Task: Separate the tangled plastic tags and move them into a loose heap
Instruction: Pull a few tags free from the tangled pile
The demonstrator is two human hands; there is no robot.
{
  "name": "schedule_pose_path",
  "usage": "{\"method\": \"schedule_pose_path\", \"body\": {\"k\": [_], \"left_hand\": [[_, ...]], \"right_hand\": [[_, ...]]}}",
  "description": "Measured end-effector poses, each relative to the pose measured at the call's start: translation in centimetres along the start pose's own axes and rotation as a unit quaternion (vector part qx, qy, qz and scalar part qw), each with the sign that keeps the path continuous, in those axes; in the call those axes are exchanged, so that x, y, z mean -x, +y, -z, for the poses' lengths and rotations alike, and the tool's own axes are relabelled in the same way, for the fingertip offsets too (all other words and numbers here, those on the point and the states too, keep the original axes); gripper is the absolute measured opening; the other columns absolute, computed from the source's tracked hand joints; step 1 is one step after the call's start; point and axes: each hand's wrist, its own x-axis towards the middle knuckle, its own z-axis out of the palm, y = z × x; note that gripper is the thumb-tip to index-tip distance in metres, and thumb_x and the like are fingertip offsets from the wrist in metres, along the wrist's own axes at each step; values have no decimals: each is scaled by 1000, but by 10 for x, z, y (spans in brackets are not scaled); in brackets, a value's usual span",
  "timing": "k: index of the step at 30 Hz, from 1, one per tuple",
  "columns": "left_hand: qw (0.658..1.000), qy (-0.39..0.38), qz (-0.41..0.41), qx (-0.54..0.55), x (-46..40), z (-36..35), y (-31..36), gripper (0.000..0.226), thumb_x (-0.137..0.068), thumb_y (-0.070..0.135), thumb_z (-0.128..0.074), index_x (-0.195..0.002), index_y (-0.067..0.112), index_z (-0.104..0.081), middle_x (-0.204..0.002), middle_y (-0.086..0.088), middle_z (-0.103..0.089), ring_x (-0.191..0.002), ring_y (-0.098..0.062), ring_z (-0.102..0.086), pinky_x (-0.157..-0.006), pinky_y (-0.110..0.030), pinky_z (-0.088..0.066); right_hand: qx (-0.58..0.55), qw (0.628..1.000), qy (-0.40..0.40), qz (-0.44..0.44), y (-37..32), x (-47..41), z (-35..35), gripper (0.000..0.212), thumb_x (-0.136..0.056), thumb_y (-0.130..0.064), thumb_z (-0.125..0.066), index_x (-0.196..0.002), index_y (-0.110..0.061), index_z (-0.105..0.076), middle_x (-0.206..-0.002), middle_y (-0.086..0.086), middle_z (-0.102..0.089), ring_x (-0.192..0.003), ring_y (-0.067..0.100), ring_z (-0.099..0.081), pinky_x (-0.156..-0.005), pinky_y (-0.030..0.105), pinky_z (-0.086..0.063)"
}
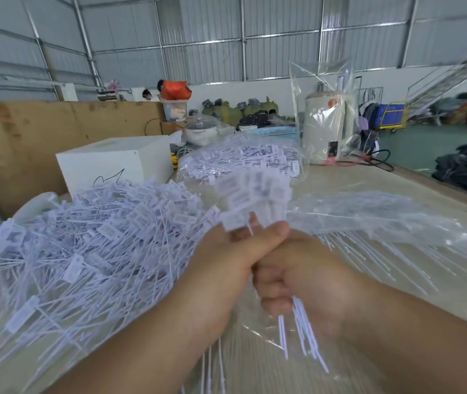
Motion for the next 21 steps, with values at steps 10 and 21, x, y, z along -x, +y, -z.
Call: {"method": "schedule_pose_path", "body": {"k": [10, 21], "left_hand": [[978, 166, -95, -81, -20, 44, 29, 29, -94, 21, -58, -67, 17, -69, -48, -2, -58, -40, -18, -54, -56, -32, -44], [761, 218, -11, -610, -41, 86, 13, 66, -89, 47, -56, -142, 13, -33, -130, -10, -49, -110, -33, -55, -85, -42, -49]], "right_hand": [[204, 977, -29, 57, 0, 1, 3, 8, -76, -20, -71, -79, -15, -67, -74, 5, -67, -69, 17, -64, -74, 35, -55], [599, 794, 54, 84, 1, -3, 31, 21, -96, -35, -50, -107, -24, -64, -96, -12, -59, -87, 12, -61, -82, 34, -53]]}}
